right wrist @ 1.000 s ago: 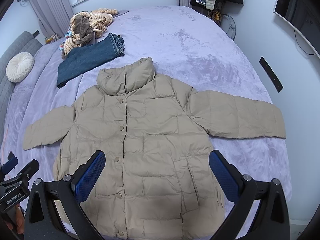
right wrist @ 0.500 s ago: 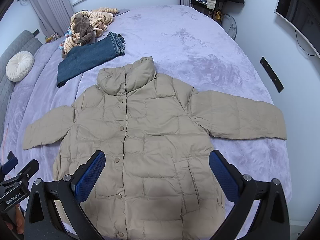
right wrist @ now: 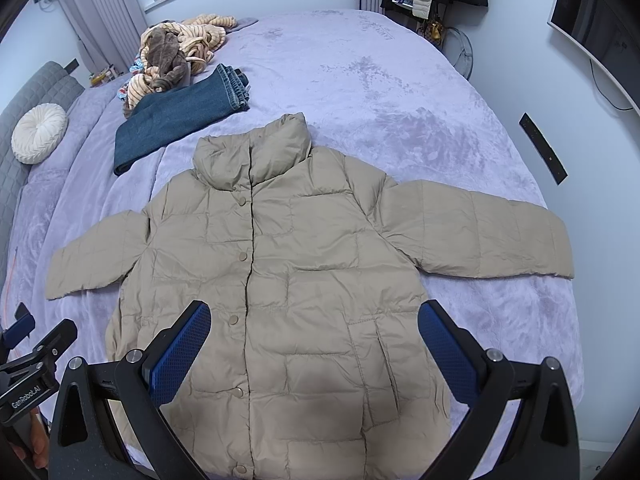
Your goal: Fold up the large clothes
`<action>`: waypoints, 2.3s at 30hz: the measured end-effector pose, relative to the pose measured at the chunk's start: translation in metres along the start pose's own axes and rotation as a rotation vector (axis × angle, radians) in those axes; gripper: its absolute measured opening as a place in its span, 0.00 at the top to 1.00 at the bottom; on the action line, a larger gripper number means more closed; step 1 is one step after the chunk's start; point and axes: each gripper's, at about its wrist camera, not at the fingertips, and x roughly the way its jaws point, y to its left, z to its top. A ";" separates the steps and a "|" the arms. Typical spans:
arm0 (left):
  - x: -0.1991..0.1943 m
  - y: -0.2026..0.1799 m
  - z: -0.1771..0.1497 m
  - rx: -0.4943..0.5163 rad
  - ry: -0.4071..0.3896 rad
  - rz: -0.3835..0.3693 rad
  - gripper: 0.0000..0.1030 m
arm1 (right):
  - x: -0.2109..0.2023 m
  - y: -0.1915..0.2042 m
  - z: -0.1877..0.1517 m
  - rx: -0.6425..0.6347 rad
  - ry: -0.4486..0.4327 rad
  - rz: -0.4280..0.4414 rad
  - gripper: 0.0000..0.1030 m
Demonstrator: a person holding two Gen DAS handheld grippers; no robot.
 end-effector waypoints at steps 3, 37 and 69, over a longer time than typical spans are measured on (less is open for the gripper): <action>0.001 0.001 0.000 -0.001 -0.001 0.000 0.00 | 0.000 0.000 0.000 -0.002 -0.001 0.000 0.00; 0.013 0.021 -0.008 -0.014 0.033 -0.014 0.00 | 0.011 0.015 -0.009 -0.010 0.029 -0.027 0.00; 0.280 0.326 -0.006 -0.732 0.003 -0.323 0.00 | 0.196 0.194 -0.045 -0.145 0.228 0.261 0.00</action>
